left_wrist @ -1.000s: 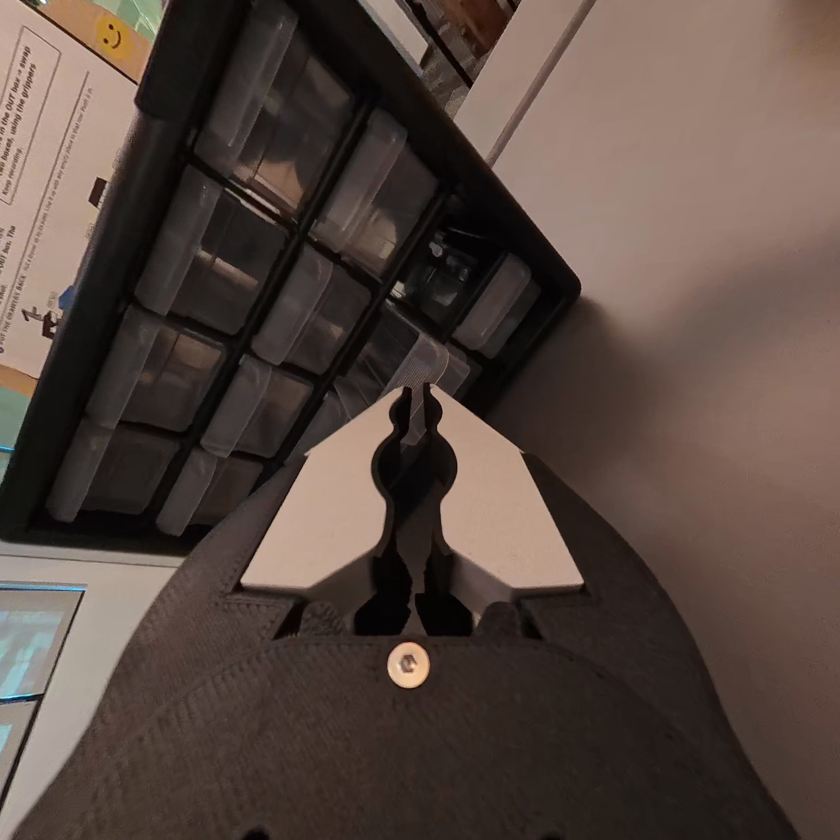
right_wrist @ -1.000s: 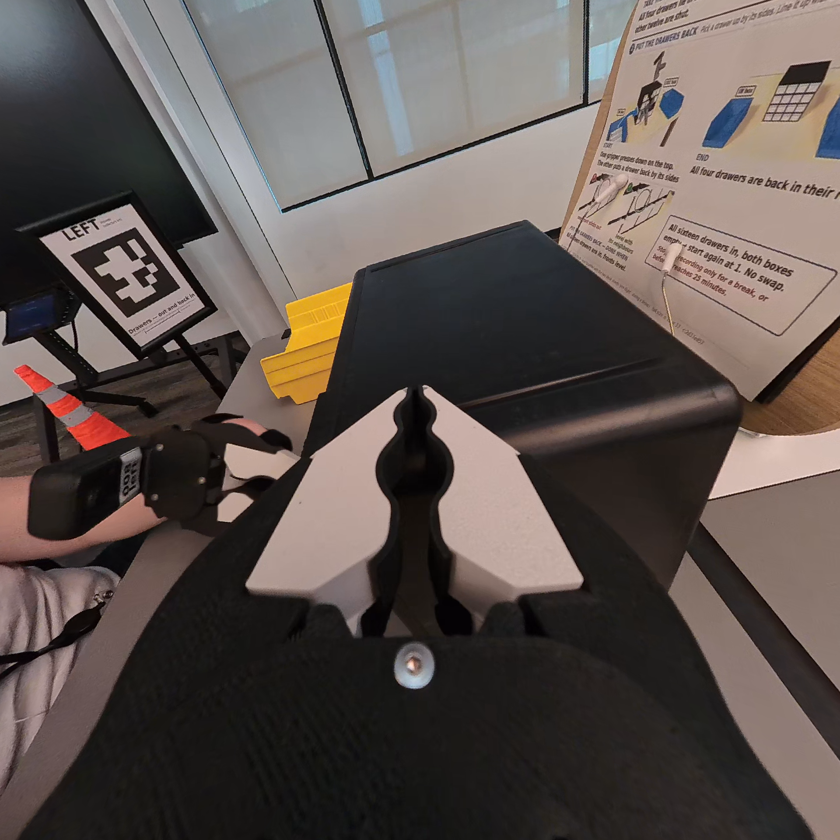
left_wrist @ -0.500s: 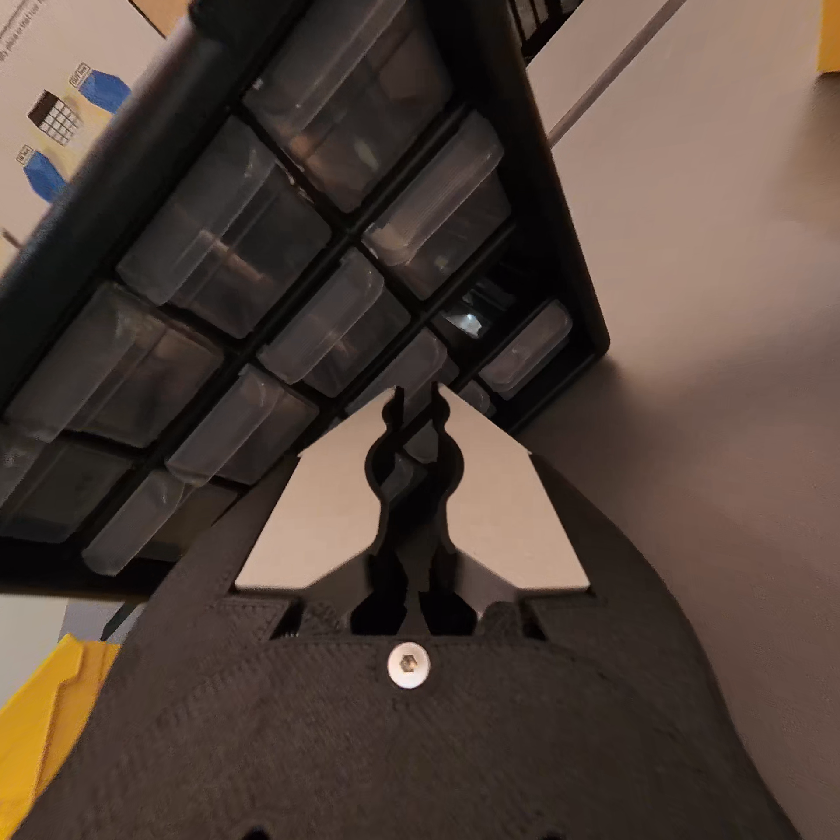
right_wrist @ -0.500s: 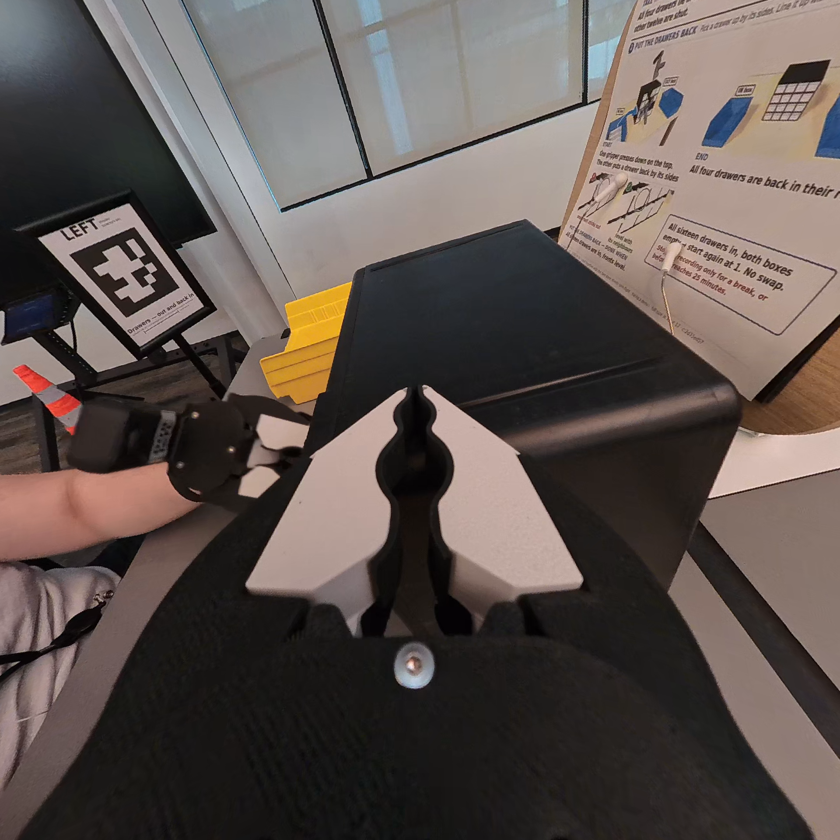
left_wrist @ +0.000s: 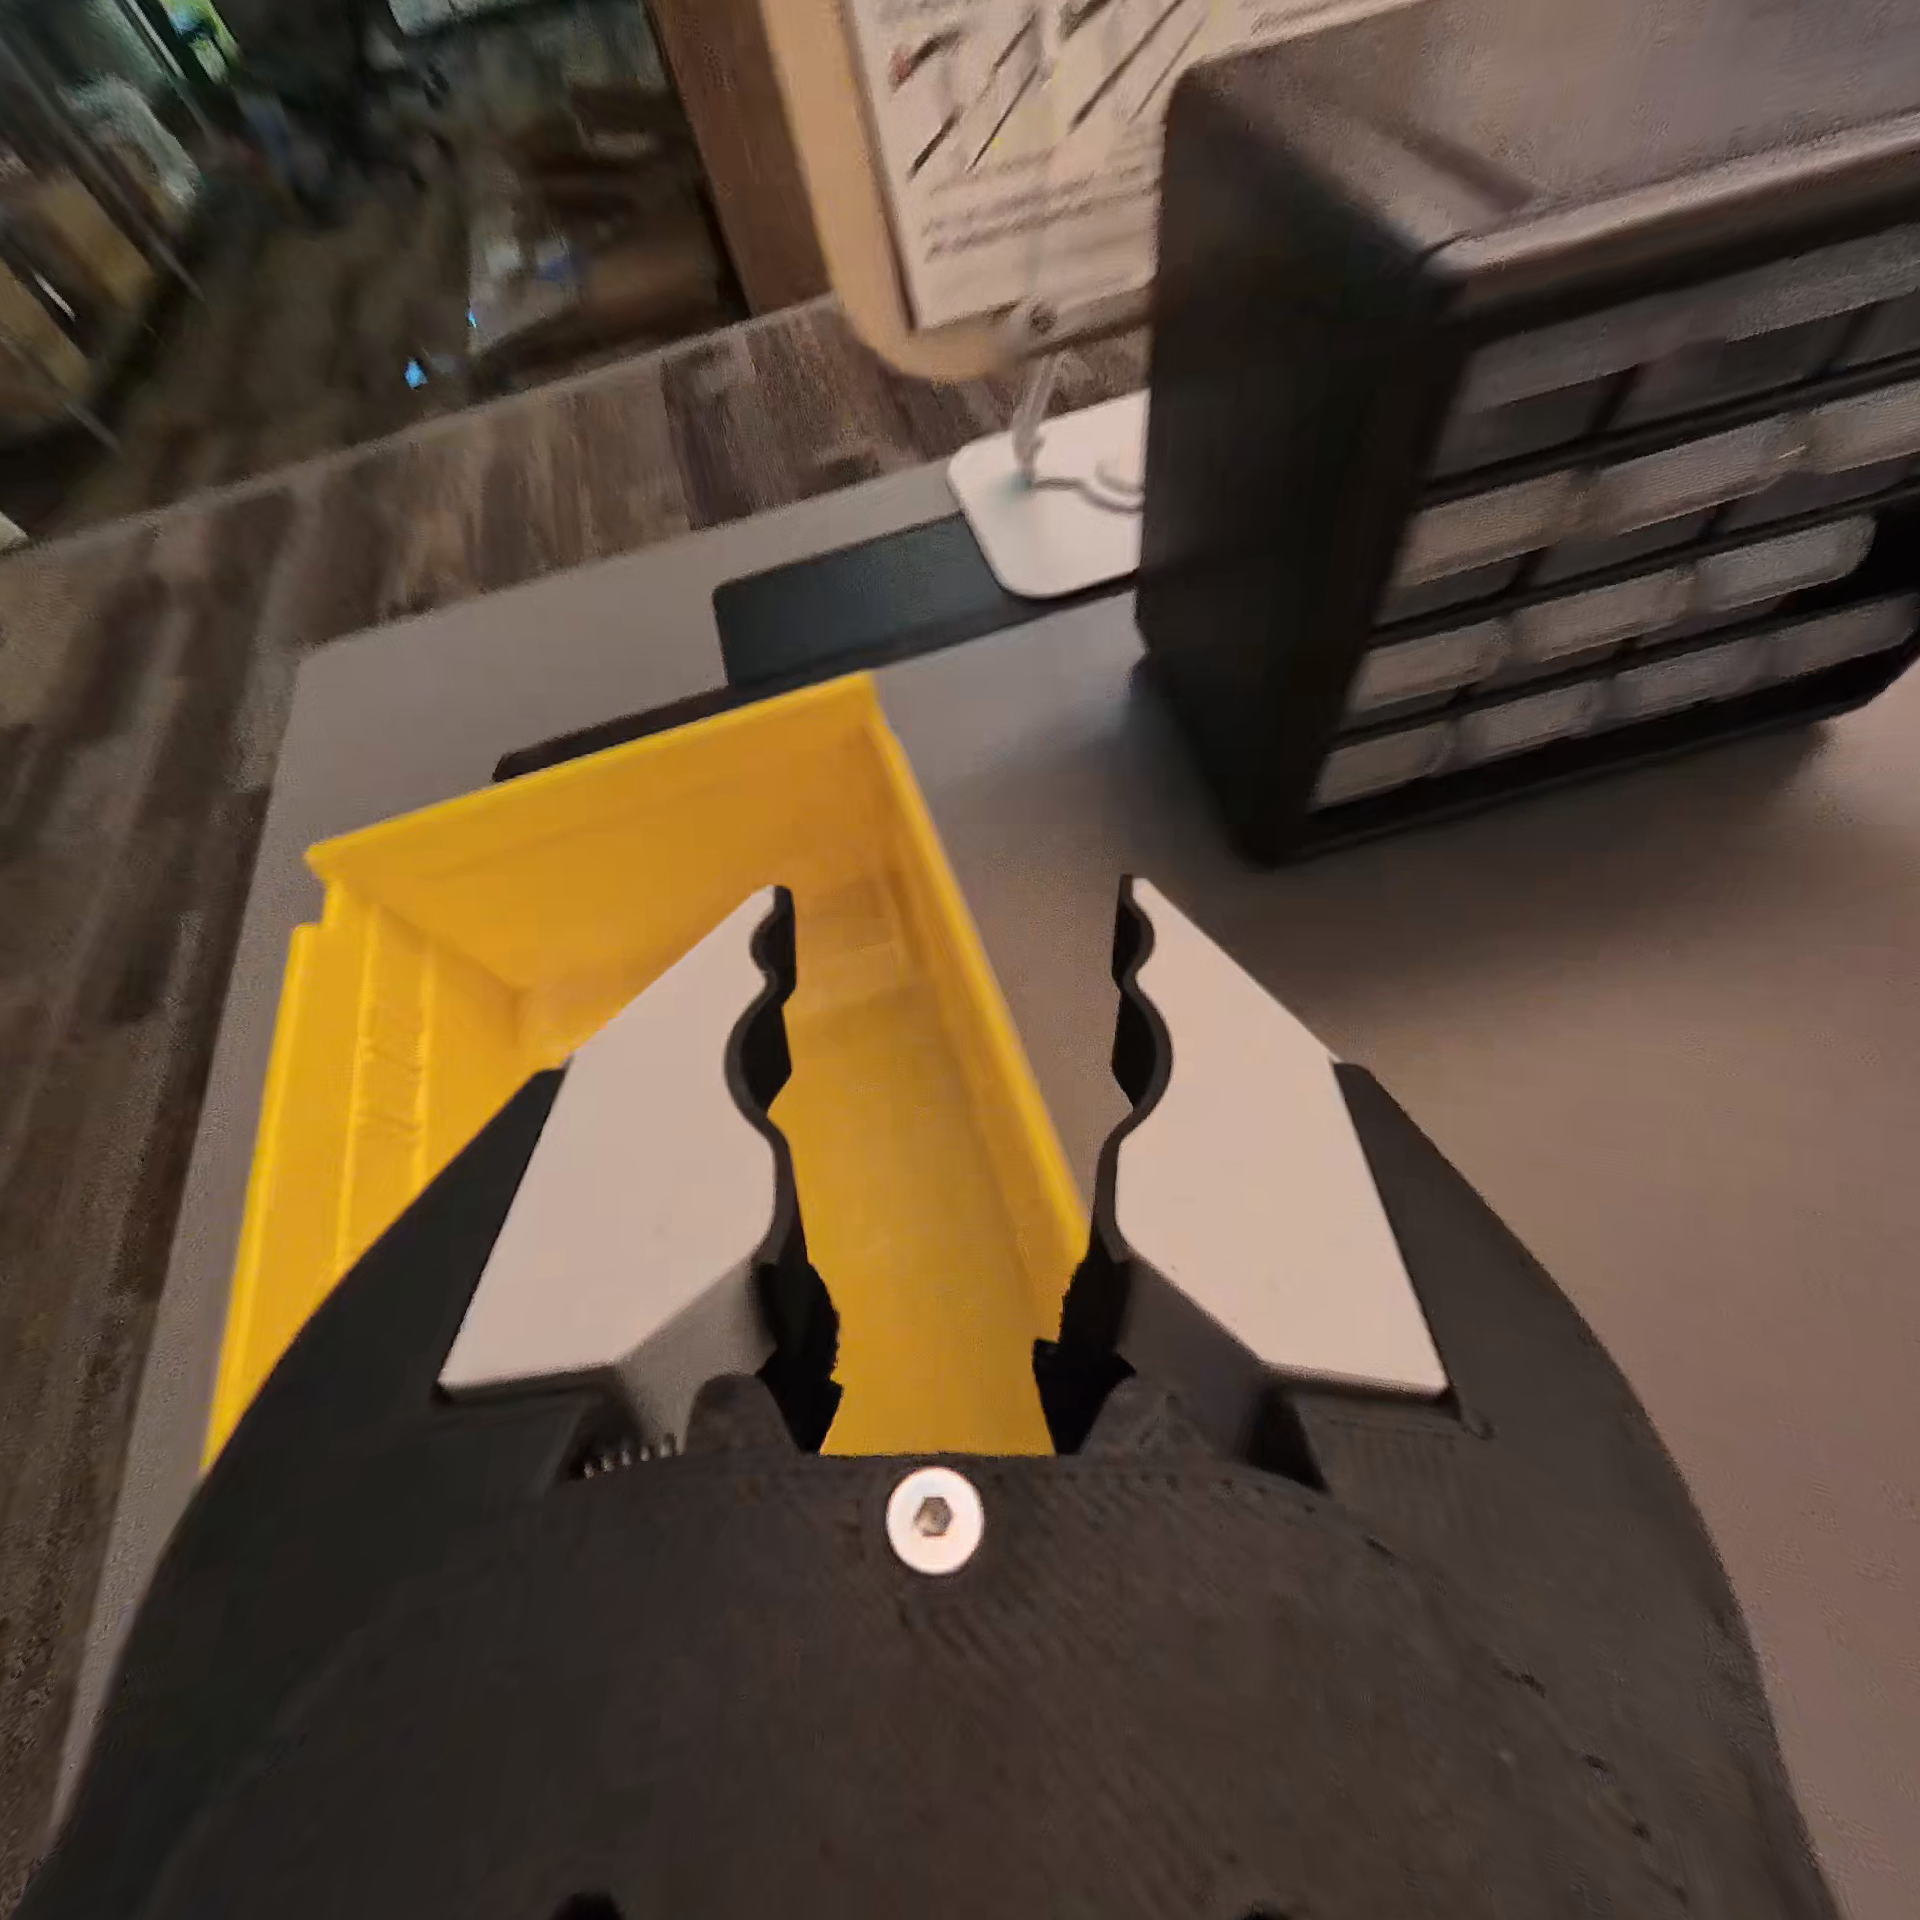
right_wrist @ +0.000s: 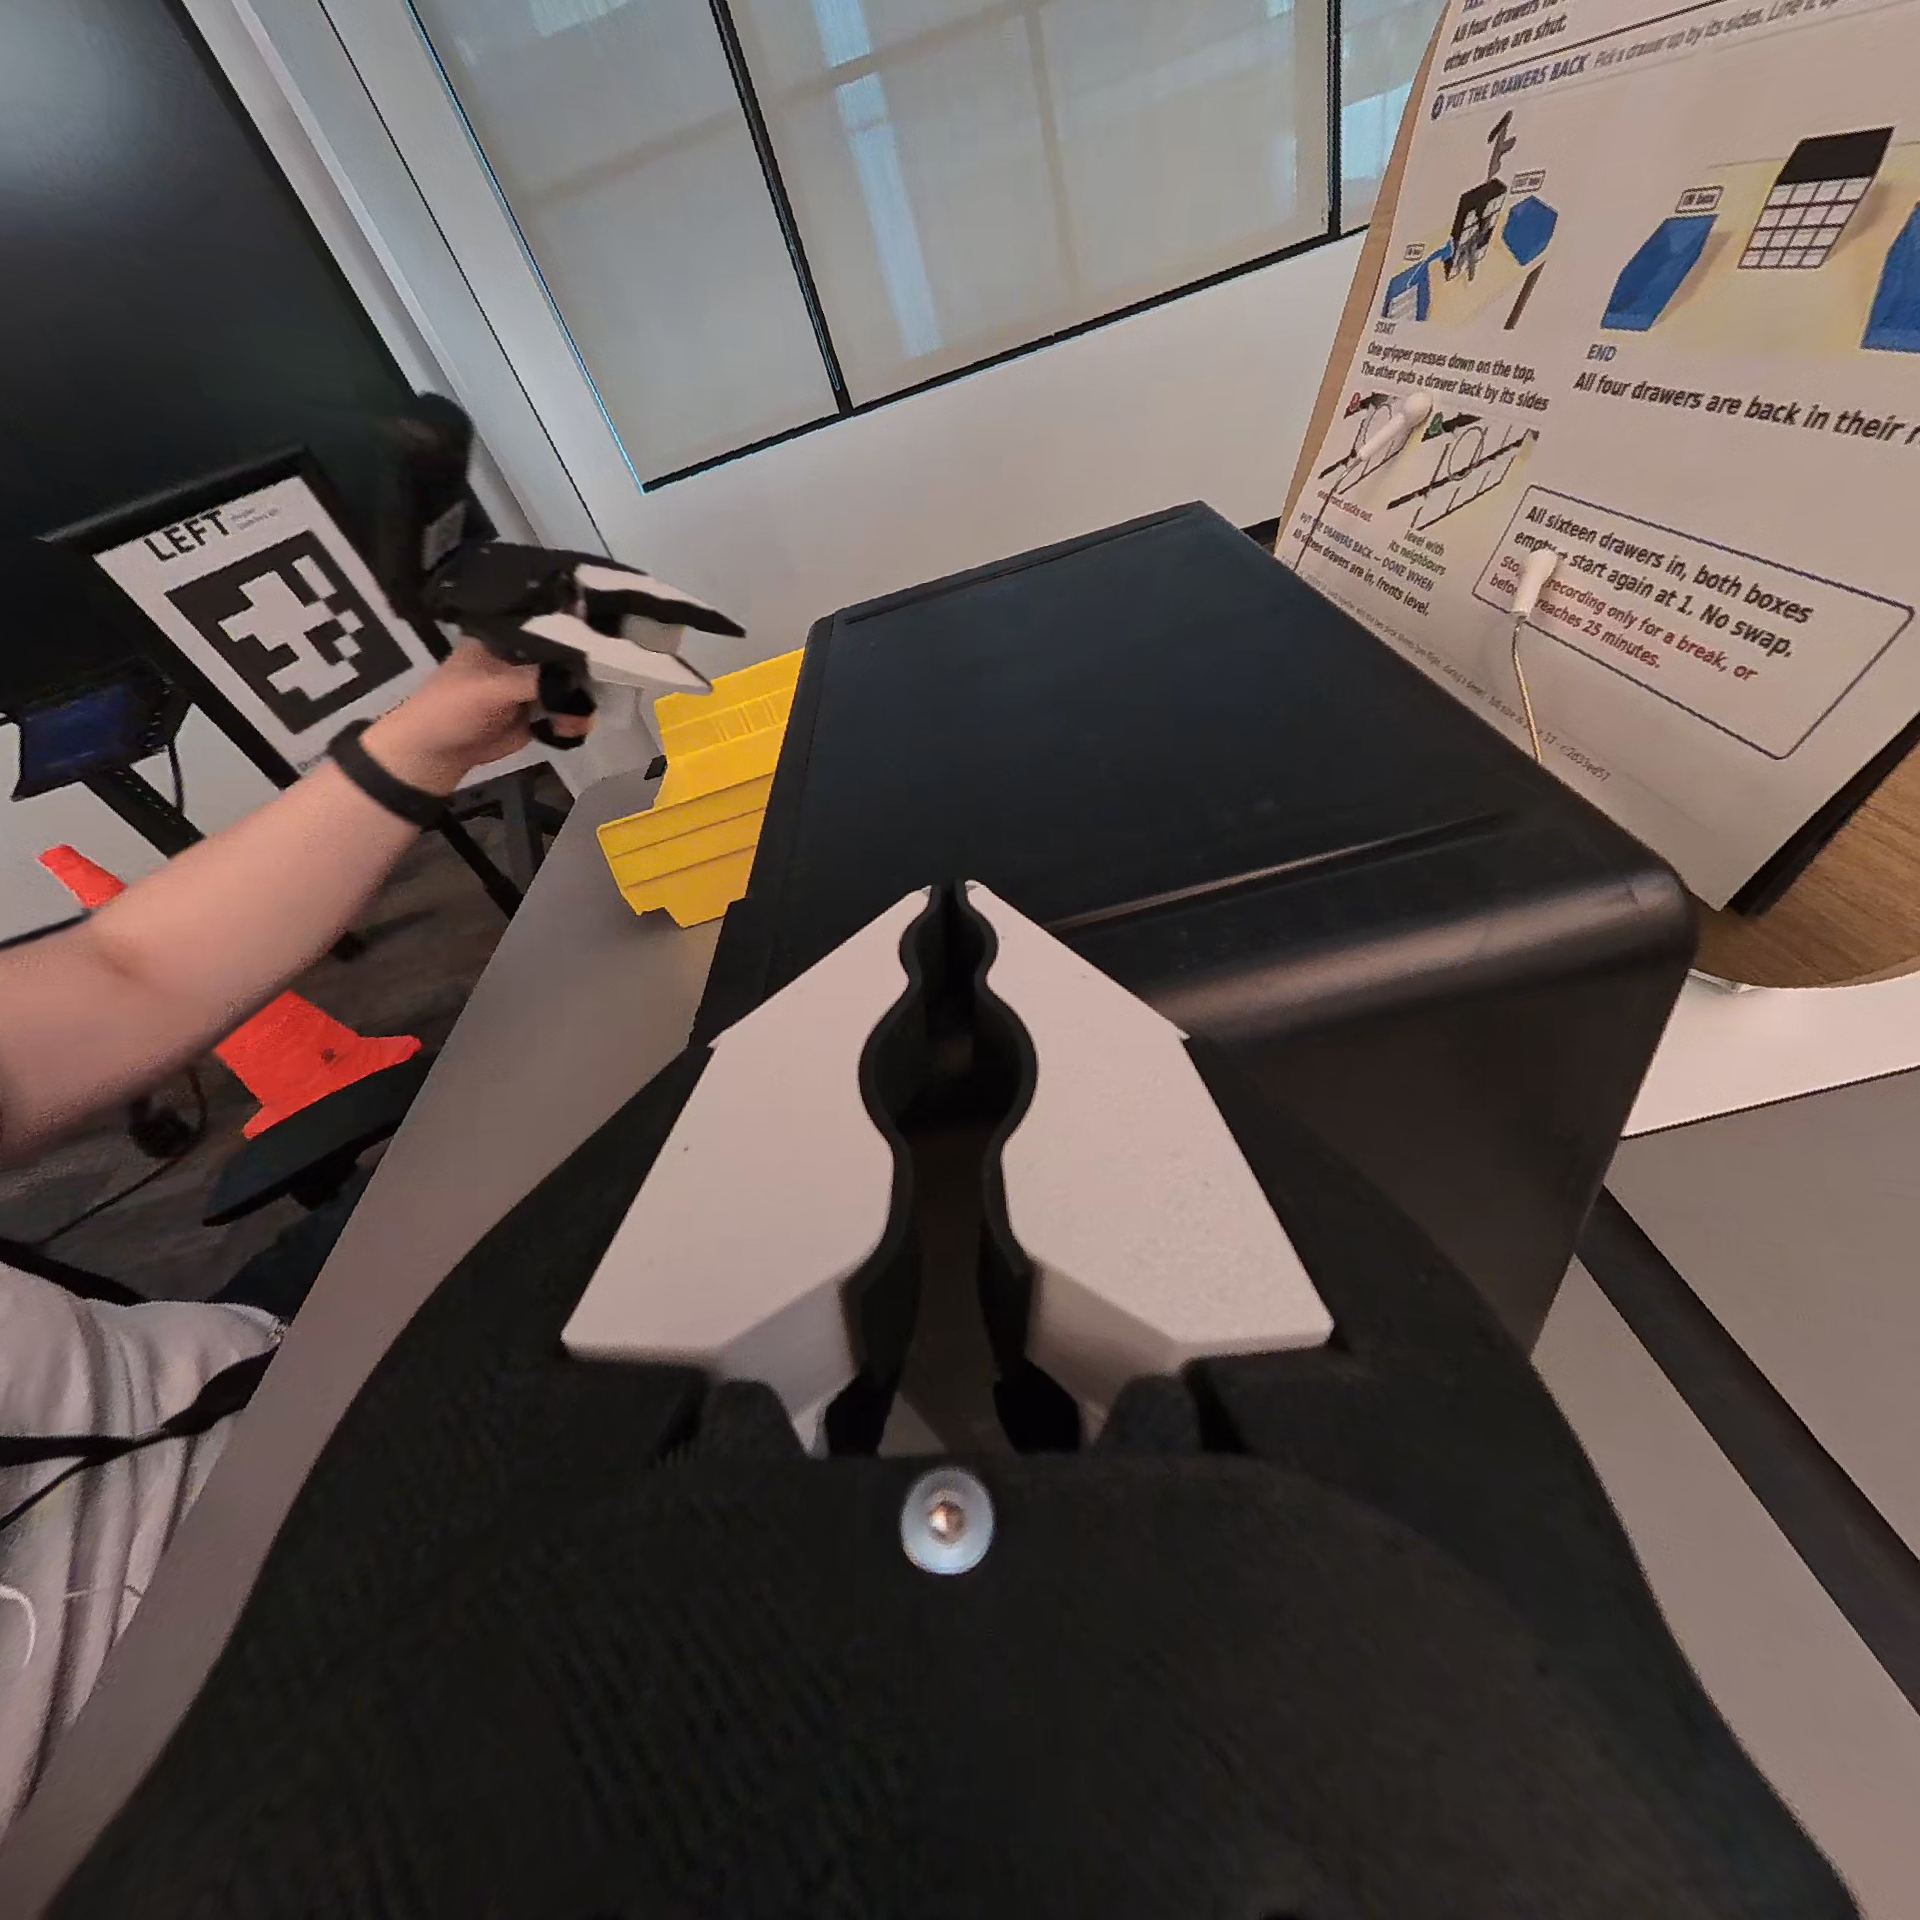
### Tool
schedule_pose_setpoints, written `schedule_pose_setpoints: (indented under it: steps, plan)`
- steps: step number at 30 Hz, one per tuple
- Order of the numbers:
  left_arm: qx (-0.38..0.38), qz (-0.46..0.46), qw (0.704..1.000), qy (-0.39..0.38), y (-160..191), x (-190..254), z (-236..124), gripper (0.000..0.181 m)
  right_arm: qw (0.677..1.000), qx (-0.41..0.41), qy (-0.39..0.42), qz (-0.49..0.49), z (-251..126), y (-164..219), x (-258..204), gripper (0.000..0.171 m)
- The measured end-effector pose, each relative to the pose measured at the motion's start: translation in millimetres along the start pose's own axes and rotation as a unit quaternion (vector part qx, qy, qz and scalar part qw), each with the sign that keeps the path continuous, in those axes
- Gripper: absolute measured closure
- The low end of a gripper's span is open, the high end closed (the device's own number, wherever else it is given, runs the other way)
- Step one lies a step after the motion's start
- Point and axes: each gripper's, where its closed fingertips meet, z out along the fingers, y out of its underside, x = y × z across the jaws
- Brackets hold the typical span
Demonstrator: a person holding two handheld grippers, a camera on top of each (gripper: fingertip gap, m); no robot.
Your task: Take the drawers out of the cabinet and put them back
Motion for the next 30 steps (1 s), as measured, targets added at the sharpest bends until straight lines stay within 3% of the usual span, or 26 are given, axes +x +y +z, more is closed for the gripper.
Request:
schedule_pose_setpoints:
  steps: [1, 4, 9, 14, 16, 19, 26, 30]
  plan:
    - [-0.015, 0.006, 1.000, 0.002, 12.6, -16.5, 4.2, 0.120, 1.000, 0.000, 0.001, 0.001, 0.1, 0.0, 0.1, 0.171]
    - [-0.068, 0.067, 0.995, -0.019, 49.2, -55.3, 20.7, 0.121, 1.000, -0.002, 0.004, 0.003, 0.3, -0.1, 0.4, 0.171]
    - [-0.120, 0.177, 0.977, 0.004, 71.4, -63.7, 62.2, 0.123, 1.000, -0.004, 0.010, 0.005, 0.5, -0.2, 1.1, 0.171]
    - [-0.229, 0.174, 0.957, 0.041, 110.1, -76.1, 102.8, 0.118, 1.000, -0.005, 0.015, 0.010, 0.6, -0.5, 1.6, 0.171]
    - [-0.226, 0.159, 0.960, 0.036, 109.4, -83.5, 114.4, 0.111, 1.000, -0.006, 0.017, 0.009, 0.7, -0.6, 1.9, 0.171]
    - [-0.230, 0.131, 0.963, 0.054, 111.3, -84.9, 122.8, 0.115, 1.000, -0.007, 0.018, 0.009, 0.8, -0.6, 2.1, 0.171]
    - [-0.280, 0.154, 0.944, 0.077, 132.3, -79.6, 113.2, 0.139, 1.000, -0.007, 0.018, 0.010, 0.8, -0.9, 2.5, 0.171]
    - [-0.292, 0.181, 0.936, 0.076, 140.9, -75.8, 95.7, 0.169, 1.000, -0.006, 0.019, 0.010, 0.8, -1.0, 2.6, 0.171]
